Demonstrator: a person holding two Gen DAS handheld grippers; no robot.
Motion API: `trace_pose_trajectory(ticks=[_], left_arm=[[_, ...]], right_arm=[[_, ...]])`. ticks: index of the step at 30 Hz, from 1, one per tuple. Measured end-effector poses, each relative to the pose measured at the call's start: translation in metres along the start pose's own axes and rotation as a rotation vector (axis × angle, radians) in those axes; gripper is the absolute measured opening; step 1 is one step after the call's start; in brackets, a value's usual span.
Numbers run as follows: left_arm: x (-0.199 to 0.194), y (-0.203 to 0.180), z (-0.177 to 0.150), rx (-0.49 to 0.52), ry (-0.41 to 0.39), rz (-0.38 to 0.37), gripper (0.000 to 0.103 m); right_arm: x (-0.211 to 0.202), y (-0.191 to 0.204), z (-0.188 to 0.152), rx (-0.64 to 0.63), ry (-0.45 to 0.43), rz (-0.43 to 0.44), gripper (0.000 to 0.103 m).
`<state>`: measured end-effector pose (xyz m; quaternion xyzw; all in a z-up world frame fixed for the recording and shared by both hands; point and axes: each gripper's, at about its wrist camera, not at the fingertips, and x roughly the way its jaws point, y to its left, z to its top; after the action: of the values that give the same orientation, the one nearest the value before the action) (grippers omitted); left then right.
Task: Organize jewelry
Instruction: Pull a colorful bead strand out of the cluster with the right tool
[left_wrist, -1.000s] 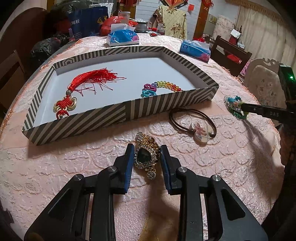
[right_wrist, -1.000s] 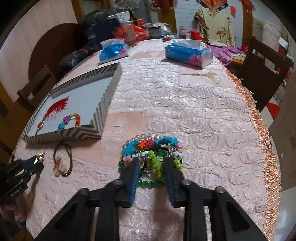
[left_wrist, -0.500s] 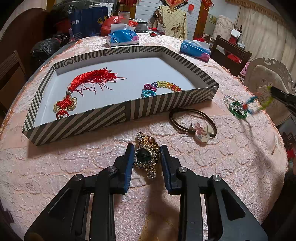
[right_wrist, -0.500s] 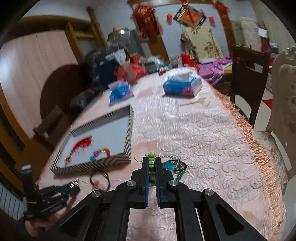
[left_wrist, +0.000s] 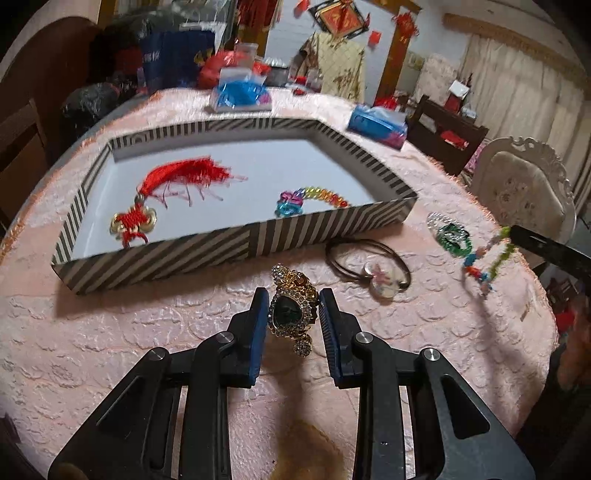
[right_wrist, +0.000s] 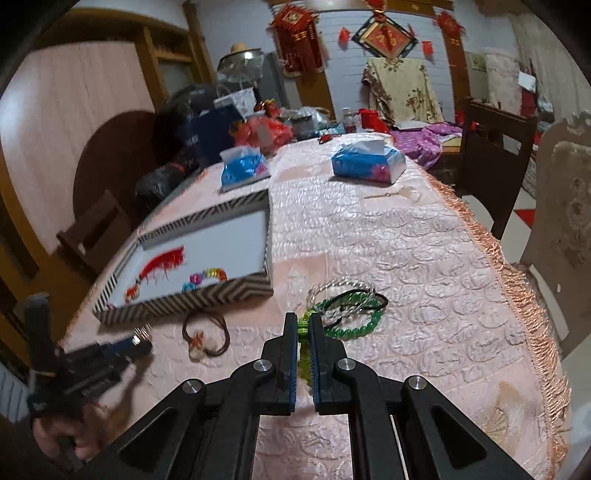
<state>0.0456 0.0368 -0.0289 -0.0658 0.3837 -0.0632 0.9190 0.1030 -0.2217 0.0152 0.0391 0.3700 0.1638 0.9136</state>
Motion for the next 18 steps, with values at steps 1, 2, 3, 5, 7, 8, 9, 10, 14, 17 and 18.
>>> trace_pose_trajectory(ticks=[1, 2, 3, 5, 7, 8, 9, 10, 14, 17, 18], left_arm=[[0.000, 0.000, -0.001, -0.002, 0.006, -0.003, 0.026], [0.000, -0.001, -0.001, -0.007, 0.014, -0.009, 0.026], [-0.001, -0.002, -0.002, -0.010, 0.021, -0.011, 0.026], [-0.005, -0.006, -0.002, -0.012, 0.027, 0.001, 0.026], [-0.011, -0.009, 0.000, -0.029, 0.039, 0.017, 0.026], [-0.014, -0.011, 0.001, -0.034, 0.043, 0.027, 0.026], [-0.017, -0.013, 0.002, -0.033, 0.046, 0.047, 0.026], [-0.020, -0.016, 0.004, -0.031, 0.053, 0.065, 0.026], [-0.028, -0.021, 0.007, -0.032, 0.077, 0.102, 0.026], [-0.032, -0.025, 0.007, -0.026, 0.080, 0.118, 0.026], [-0.033, -0.025, 0.006, -0.026, 0.080, 0.119, 0.026]], right_arm=[[0.001, 0.000, -0.001, -0.003, 0.000, -0.004, 0.005], [0.001, -0.001, -0.001, -0.003, -0.001, -0.005, 0.005], [0.001, -0.001, -0.001, -0.003, -0.003, -0.010, 0.005], [0.000, -0.004, -0.002, 0.005, -0.008, -0.020, 0.005], [-0.001, -0.006, -0.002, 0.020, -0.014, -0.020, 0.005], [-0.002, -0.007, -0.002, 0.025, -0.018, -0.020, 0.005], [-0.004, -0.007, -0.002, 0.024, -0.022, -0.020, 0.005], [-0.004, -0.006, -0.002, 0.023, -0.025, -0.019, 0.005], [-0.006, -0.002, -0.003, 0.013, -0.028, -0.006, 0.005], [-0.006, 0.002, -0.004, 0.000, -0.025, 0.007, 0.005], [-0.006, 0.002, -0.005, -0.003, -0.025, 0.006, 0.005]])
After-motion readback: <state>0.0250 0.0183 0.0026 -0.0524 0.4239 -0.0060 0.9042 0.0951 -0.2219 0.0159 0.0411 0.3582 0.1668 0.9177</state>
